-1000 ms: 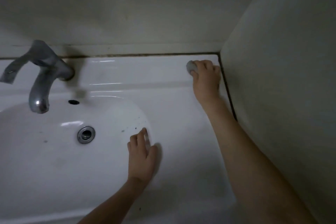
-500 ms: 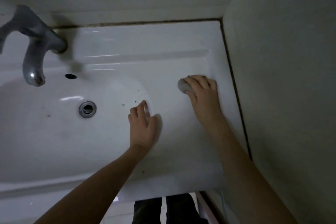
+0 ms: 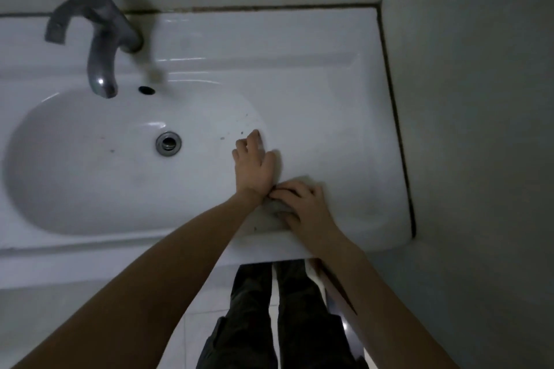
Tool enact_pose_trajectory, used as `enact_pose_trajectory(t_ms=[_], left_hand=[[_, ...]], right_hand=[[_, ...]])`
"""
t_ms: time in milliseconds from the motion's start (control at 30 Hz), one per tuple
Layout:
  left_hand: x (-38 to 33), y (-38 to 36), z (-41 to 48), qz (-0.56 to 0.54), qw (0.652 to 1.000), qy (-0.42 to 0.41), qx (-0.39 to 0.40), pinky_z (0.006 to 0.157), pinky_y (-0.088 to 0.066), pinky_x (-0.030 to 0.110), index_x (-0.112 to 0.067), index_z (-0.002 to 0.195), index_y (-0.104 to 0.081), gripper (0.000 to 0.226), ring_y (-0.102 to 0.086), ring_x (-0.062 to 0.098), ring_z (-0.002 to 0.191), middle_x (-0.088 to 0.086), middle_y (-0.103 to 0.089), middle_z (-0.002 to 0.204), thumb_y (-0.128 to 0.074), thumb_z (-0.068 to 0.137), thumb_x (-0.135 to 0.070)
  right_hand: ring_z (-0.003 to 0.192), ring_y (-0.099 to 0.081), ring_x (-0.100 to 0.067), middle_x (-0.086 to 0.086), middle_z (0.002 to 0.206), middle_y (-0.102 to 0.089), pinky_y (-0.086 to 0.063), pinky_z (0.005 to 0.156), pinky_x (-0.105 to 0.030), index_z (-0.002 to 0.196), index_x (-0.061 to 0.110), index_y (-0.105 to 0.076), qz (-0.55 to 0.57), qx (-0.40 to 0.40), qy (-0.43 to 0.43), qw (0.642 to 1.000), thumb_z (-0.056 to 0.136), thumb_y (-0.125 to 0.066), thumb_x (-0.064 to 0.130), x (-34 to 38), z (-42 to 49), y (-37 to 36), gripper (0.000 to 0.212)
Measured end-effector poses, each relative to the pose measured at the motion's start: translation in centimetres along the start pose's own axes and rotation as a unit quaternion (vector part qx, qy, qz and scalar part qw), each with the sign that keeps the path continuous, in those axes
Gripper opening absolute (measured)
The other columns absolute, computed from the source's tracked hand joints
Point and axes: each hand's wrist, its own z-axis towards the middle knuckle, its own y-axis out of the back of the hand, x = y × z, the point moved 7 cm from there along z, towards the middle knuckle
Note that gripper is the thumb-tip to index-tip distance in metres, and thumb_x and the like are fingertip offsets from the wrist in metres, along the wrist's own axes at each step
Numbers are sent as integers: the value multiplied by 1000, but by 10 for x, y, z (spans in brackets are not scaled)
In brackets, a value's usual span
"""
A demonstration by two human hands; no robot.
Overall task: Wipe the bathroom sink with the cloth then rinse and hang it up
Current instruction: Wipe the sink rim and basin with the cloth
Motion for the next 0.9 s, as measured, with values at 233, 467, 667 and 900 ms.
enact_pose_trajectory(t_ms=[233,467,667,900], left_hand=[[11,40,-12,41,992,4,116,101,-41,37,-16,135,-51,49,-53,27,116,11,-53,129,-50,92,-39],[78,165,-83,236,962,-99,90,75,-44,31,-19,106,-67,52,-60,19,89,0,-66,98,-33,86,-53],[136,211,-112,331,926,-175,46,64,-44,37,-17,93,-65,37,-57,24,75,0,-62,83,-33,94,-37],[135,213,-108,334,924,-179,46,63,-44,33,-15,95,-66,38,-57,24,74,2,-63,84,-34,93,-35]], right_hand=[[114,-50,-17,6,122,-57,-29,100,-30,121,21,-63,87,47,-24,995,89,-56,19,-3,2,15,32],[114,-53,-19,2,121,-61,-18,86,-17,116,22,-69,-48,138,-3,989,87,-62,23,-23,-14,40,30],[108,-54,-18,2,116,-62,-16,86,-13,113,20,-70,-7,153,56,987,85,-52,32,54,18,-23,35],[104,-55,-25,-2,118,-61,-27,90,-30,119,17,-66,39,186,73,979,92,-54,20,115,45,-88,29]])
